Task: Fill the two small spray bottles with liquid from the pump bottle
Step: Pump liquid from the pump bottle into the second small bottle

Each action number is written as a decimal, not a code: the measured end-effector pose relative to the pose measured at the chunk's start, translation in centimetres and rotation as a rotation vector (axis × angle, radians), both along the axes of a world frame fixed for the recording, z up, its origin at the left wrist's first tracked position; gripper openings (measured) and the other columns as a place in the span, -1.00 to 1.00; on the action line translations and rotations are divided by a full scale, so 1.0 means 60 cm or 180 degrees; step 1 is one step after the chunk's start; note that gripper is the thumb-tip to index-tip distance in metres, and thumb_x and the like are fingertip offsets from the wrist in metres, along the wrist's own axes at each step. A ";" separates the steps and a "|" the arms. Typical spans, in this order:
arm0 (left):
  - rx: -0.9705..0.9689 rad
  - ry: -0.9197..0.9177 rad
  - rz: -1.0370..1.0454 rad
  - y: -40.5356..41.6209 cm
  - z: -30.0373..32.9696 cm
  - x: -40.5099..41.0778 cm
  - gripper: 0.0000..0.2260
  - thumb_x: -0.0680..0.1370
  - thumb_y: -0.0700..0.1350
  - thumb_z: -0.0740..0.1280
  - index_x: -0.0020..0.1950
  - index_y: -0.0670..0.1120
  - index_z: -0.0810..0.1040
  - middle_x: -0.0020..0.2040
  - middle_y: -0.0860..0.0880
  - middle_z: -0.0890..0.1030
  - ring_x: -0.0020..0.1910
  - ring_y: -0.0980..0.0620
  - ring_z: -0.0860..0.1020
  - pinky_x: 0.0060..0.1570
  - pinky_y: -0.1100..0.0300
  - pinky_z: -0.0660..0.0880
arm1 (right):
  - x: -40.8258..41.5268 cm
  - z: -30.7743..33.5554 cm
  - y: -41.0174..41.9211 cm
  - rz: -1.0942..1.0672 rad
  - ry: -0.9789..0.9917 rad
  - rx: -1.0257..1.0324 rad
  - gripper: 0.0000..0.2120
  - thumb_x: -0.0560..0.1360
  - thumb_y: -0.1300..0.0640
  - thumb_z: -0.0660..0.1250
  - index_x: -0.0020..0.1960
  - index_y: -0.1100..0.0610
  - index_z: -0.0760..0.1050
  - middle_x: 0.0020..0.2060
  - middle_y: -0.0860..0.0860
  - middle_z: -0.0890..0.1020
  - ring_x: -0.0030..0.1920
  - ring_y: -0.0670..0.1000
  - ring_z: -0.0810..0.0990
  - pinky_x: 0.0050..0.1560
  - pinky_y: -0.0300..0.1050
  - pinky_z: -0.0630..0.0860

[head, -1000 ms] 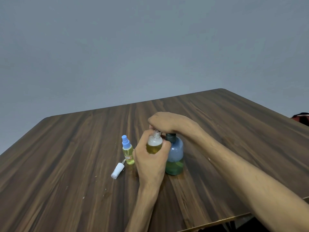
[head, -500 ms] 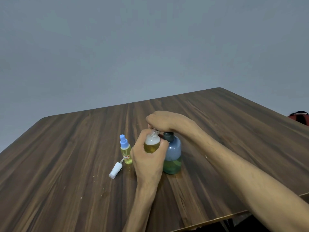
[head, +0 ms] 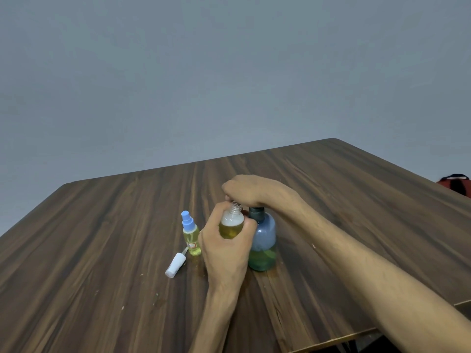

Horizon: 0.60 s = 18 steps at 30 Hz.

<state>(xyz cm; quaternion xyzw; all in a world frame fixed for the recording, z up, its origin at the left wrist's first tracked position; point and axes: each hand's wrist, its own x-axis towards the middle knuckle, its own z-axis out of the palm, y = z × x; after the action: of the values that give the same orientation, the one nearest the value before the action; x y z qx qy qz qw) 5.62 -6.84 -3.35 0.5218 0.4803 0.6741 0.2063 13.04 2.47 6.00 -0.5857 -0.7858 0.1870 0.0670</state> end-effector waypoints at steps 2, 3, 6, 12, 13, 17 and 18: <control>0.0027 0.0037 0.0009 -0.001 0.000 -0.002 -0.81 0.46 -0.33 0.48 -0.09 -0.05 0.62 -0.29 0.07 0.60 -0.28 0.19 0.54 -0.25 0.29 0.49 | 0.000 0.000 0.001 0.0070 0.0033 0.0011 -0.72 0.52 -0.07 -0.02 -0.24 0.05 0.32 -0.21 0.05 0.48 -0.14 0.10 0.45 -0.08 0.06 0.38; 0.0047 0.0073 0.0012 -0.001 -0.001 -0.002 -0.81 0.46 -0.33 0.48 -0.09 -0.05 0.62 -0.28 0.09 0.60 -0.27 0.19 0.56 -0.25 0.32 0.48 | 0.003 -0.001 0.003 0.0113 0.0111 0.0131 -0.69 0.43 -0.11 -0.06 -0.23 0.06 0.34 -0.18 0.05 0.52 -0.17 0.09 0.46 -0.12 0.05 0.38; 0.0033 0.0028 0.0021 -0.001 -0.001 0.000 -0.81 0.46 -0.32 0.47 -0.09 -0.03 0.62 -0.28 0.11 0.60 -0.27 0.19 0.57 -0.24 0.35 0.48 | 0.001 -0.003 0.004 0.0174 0.0058 0.0070 -0.67 0.52 -0.08 -0.04 -0.16 0.08 0.40 -0.09 0.05 0.56 -0.14 0.10 0.48 -0.10 0.06 0.41; 0.0044 -0.0005 0.0000 -0.004 0.001 0.002 -0.79 0.46 -0.34 0.48 -0.10 -0.03 0.62 -0.27 0.05 0.63 -0.27 0.19 0.57 -0.24 0.27 0.51 | 0.007 0.002 0.008 0.0089 0.0281 0.0237 -0.69 0.51 -0.10 -0.06 -0.24 0.03 0.30 -0.22 0.02 0.50 -0.20 0.08 0.46 -0.16 0.05 0.38; 0.0046 -0.0010 -0.0002 -0.003 0.002 0.002 -0.79 0.46 -0.34 0.48 -0.10 -0.02 0.62 -0.27 0.05 0.63 -0.27 0.18 0.57 -0.24 0.27 0.52 | 0.004 0.000 0.010 0.0059 0.0267 0.0180 -0.70 0.57 -0.07 -0.04 -0.25 0.03 0.27 -0.23 0.02 0.46 -0.17 0.09 0.45 -0.13 0.06 0.37; 0.0038 0.0014 -0.0016 -0.001 -0.001 -0.001 -0.79 0.46 -0.34 0.48 -0.11 -0.03 0.61 -0.29 0.08 0.60 -0.29 0.18 0.54 -0.26 0.27 0.49 | 0.000 -0.002 0.006 0.0251 0.0098 -0.0047 -0.73 0.43 -0.08 -0.06 -0.26 0.05 0.28 -0.25 0.04 0.46 -0.21 0.07 0.38 -0.16 0.05 0.34; 0.0048 0.0021 -0.0029 -0.002 -0.002 -0.001 -0.80 0.46 -0.33 0.48 -0.11 -0.03 0.61 -0.29 0.08 0.61 -0.28 0.18 0.55 -0.25 0.28 0.49 | 0.003 -0.001 0.006 0.0262 0.0161 0.0046 -0.72 0.41 -0.09 -0.08 -0.25 0.05 0.28 -0.25 0.03 0.46 -0.23 0.05 0.37 -0.19 0.03 0.32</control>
<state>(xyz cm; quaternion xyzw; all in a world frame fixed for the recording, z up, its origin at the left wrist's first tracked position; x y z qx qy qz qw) 5.59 -6.93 -3.44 0.5277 0.4736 0.6750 0.2039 13.25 2.82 5.97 -0.5475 -0.8086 0.1987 0.0833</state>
